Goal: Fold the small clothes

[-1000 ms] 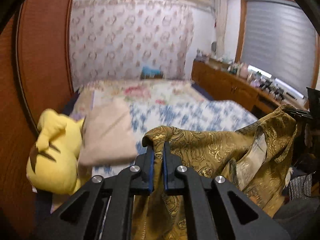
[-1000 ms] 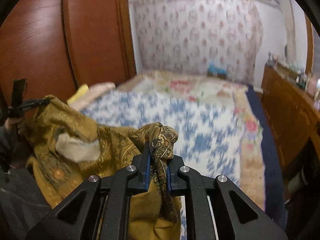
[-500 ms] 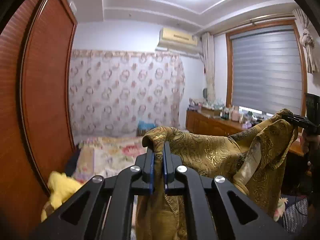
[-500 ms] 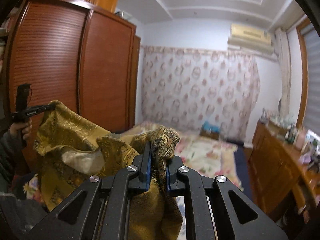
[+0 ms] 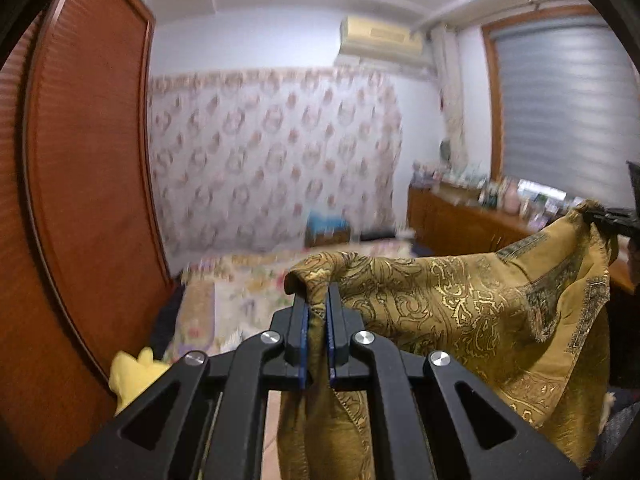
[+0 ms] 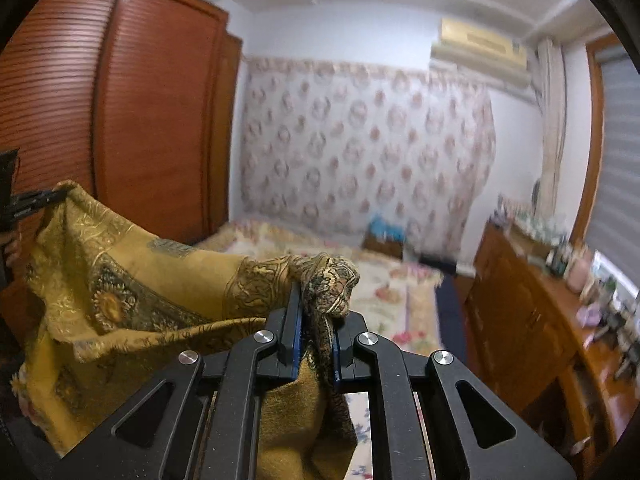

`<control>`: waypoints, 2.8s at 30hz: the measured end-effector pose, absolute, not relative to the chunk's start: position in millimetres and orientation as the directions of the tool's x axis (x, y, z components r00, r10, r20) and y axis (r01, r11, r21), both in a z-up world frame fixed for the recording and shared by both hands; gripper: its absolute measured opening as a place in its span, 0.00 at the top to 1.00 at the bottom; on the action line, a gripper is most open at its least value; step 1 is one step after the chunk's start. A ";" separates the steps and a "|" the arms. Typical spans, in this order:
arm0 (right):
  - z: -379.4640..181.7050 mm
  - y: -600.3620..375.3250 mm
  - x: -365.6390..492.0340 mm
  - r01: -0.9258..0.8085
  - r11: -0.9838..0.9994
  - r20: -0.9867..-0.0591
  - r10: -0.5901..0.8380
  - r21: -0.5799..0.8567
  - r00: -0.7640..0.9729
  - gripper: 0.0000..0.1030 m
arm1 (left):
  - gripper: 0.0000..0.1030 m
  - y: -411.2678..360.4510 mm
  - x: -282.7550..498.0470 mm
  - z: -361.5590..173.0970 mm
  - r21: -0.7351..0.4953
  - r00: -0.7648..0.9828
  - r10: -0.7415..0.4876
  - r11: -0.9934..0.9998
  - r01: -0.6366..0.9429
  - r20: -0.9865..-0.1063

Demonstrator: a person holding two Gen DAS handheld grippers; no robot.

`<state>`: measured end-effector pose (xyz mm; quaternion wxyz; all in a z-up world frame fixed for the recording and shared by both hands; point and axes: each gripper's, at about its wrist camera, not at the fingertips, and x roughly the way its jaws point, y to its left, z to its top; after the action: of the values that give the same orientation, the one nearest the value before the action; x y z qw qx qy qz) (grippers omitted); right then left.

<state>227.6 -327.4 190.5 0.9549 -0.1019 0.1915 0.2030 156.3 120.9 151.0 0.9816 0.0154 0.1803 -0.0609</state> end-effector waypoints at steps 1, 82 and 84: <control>175.4 -325.4 238.4 -0.425 0.899 -0.422 0.345 -0.110 0.839 0.92 | 0.96 122.5 173.4 130.7 0.006 0.915 -0.105 0.993 0.117 -0.388; -74.7 -336.3 238.2 -0.276 0.957 -0.750 0.244 0.085 0.615 0.46 | 0.78 116.3 163.0 -70.5 -0.026 0.679 -0.076 0.996 0.082 -0.730; -68.9 -341.6 236.7 -0.261 0.963 -0.742 0.222 0.066 0.632 0.46 | 0.78 117.2 164.0 -69.9 -0.038 0.679 -0.081 0.996 0.078 -0.729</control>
<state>236.7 -341.6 -68.9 0.9030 -0.0238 0.4075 0.1338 164.0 117.2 -69.9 0.9163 -0.0019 0.3980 -0.0433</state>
